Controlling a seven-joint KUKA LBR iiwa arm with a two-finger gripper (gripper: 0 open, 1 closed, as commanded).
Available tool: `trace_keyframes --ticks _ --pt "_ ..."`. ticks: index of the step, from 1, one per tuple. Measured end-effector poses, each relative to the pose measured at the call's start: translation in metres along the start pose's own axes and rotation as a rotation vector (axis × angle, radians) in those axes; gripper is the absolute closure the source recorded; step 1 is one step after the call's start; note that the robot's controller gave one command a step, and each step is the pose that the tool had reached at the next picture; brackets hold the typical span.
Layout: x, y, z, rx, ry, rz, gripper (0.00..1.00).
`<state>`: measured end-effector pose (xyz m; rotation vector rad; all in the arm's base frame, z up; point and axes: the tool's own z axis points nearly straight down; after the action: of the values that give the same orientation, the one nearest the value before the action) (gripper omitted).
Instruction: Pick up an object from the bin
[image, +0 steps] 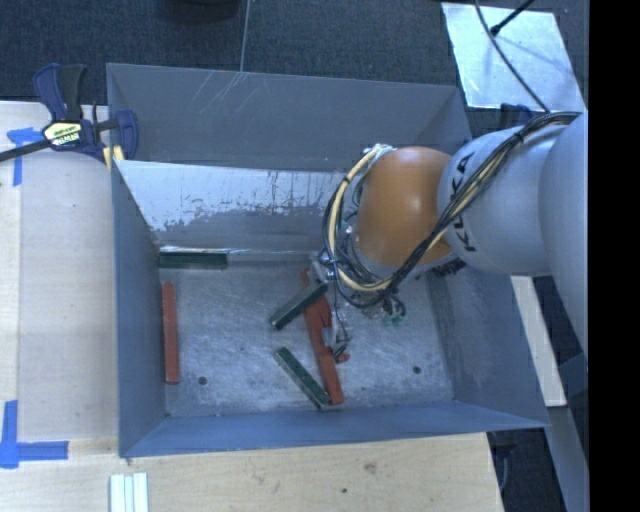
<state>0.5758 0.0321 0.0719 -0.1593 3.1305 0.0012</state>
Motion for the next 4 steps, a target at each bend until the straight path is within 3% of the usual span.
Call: trace_keyframes --ticks 1,2,3,4 --pt "-0.004 0.0 -0.007 0.0 -0.011 0.001 1.0" --pt "-0.009 0.0 -0.128 0.001 -0.006 0.024 1.0" --pt "-0.007 0.0 -0.122 0.0 0.003 0.025 0.0" --pt "0.016 0.044 0.002 0.0 0.012 0.152 0.0"
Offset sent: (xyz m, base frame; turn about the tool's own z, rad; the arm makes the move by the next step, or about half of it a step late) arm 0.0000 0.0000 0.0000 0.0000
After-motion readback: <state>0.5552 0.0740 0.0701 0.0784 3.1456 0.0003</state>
